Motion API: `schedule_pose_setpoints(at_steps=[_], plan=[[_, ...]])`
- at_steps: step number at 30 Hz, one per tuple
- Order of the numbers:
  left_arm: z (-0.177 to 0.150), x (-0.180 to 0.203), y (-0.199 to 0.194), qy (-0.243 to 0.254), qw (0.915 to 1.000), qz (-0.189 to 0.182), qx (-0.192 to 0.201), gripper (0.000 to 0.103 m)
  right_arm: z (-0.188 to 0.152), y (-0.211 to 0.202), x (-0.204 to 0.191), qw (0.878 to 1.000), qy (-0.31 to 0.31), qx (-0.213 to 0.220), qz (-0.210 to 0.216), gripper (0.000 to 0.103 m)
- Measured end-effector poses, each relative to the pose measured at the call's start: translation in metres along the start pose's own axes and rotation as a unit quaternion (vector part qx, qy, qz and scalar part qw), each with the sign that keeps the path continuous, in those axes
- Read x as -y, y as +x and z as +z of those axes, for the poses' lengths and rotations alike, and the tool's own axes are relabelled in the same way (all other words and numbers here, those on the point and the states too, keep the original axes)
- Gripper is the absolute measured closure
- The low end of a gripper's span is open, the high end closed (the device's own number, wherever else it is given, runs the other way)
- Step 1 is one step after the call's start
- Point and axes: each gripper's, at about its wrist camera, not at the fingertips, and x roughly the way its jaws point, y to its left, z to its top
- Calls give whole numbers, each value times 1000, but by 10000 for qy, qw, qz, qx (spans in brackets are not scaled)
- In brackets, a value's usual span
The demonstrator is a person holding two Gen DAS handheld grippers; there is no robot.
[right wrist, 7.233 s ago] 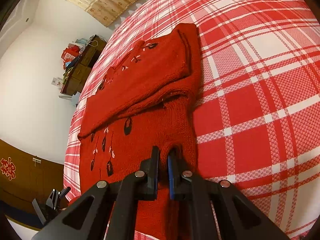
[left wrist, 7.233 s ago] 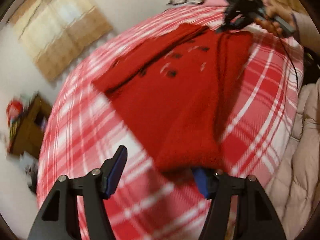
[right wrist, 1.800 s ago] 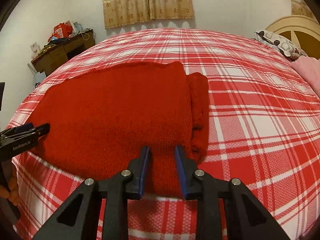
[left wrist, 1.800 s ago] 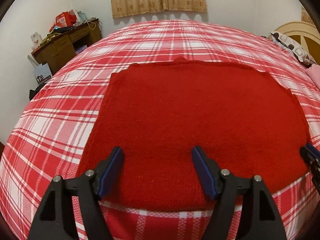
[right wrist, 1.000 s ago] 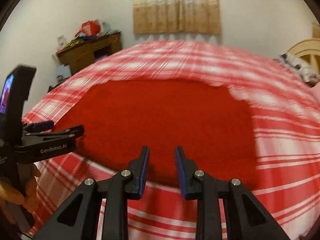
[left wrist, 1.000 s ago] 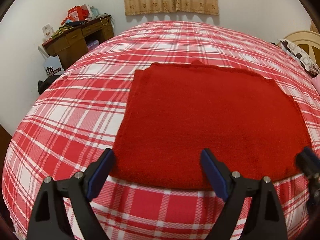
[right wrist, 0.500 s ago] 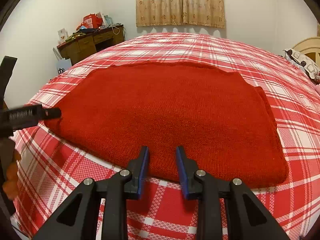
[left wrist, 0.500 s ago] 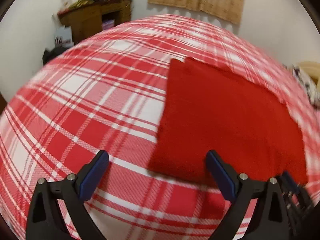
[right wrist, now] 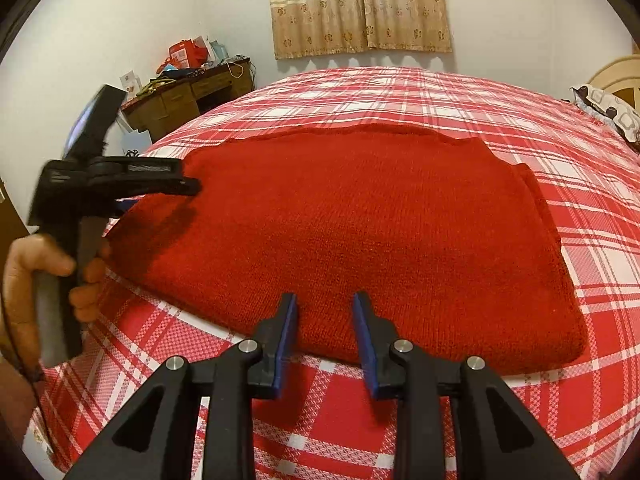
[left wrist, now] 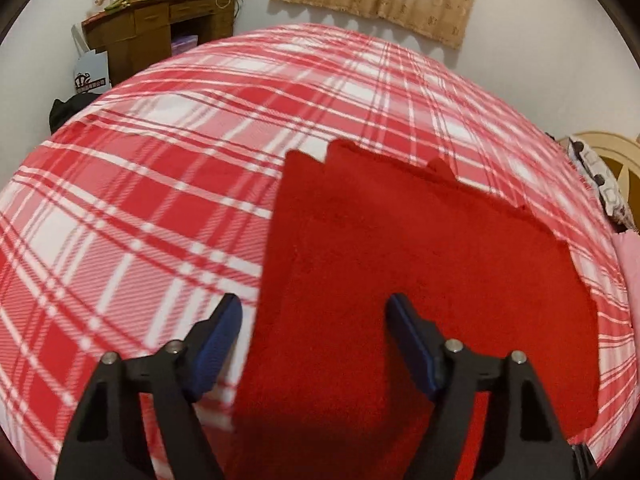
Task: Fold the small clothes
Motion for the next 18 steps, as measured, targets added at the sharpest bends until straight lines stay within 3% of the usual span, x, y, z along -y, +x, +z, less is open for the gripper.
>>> schedule_pose_setpoints(at_steps=[4, 7, 13, 18], plan=[[1, 6, 1, 32, 9999, 86, 88, 26, 2, 0, -1, 10000, -3, -63, -30, 72], [1, 8, -1, 150, 9998, -20, 100, 38, 12, -3, 1, 9999, 87, -112, 78, 73], [1, 8, 1, 109, 9998, 18, 137, 37, 65, -1, -11, 9994, -3, 329, 143, 73], [0, 7, 1, 63, 9999, 27, 133, 35, 92, 45, -22, 9999, -29, 137, -41, 73]])
